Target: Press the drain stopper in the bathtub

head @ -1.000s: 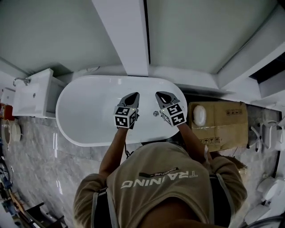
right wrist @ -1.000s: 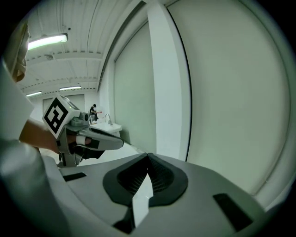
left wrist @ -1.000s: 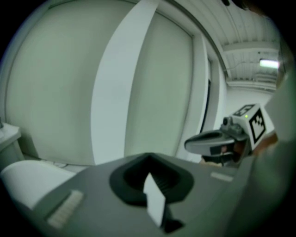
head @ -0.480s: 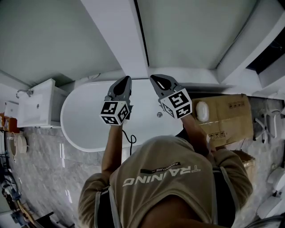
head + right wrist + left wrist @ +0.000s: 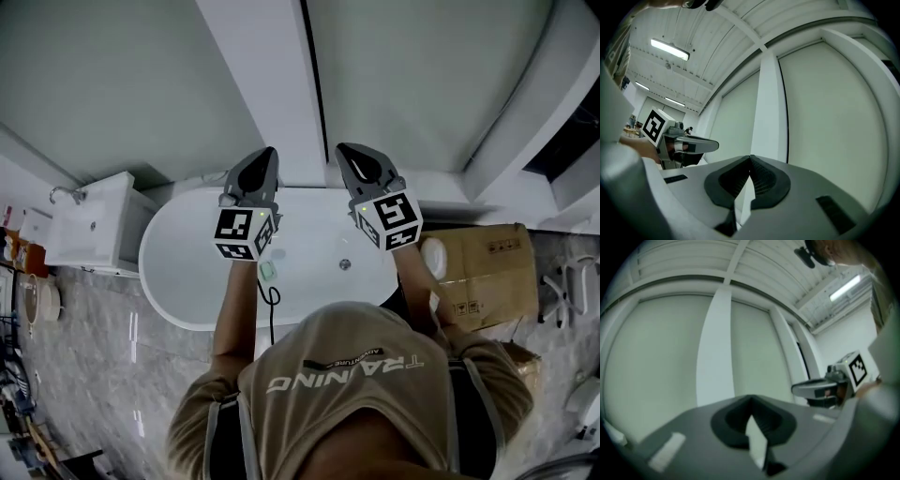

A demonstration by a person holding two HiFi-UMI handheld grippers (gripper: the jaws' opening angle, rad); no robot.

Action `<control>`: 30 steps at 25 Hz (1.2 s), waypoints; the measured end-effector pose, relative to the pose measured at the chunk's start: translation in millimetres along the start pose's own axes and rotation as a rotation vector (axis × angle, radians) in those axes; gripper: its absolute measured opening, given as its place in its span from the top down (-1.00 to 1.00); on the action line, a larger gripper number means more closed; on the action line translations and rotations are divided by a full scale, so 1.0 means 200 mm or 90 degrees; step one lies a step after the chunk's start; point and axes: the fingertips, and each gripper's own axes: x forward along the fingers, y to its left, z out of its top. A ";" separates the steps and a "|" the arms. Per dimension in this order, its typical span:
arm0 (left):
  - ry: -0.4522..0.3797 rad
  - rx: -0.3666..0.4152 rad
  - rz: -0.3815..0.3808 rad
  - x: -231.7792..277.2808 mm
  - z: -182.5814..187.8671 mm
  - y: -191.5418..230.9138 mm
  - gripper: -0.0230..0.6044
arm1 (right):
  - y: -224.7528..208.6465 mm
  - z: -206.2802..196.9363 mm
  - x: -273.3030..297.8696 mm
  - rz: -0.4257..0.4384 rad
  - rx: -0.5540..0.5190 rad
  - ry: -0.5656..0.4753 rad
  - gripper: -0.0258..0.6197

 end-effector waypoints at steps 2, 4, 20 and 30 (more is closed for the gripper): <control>0.000 -0.011 0.004 -0.01 -0.01 0.02 0.92 | 0.00 -0.01 0.00 -0.003 0.006 0.003 0.88; 0.005 -0.023 0.007 0.00 -0.04 0.03 0.92 | 0.00 -0.03 -0.01 -0.003 0.012 0.010 0.88; 0.051 -0.070 -0.003 -0.04 -0.21 0.00 0.92 | 0.09 -0.13 -0.01 0.035 0.017 0.043 0.88; 0.037 -0.044 0.015 -0.03 -0.19 0.01 0.92 | 0.06 -0.10 0.03 0.036 0.010 0.039 0.88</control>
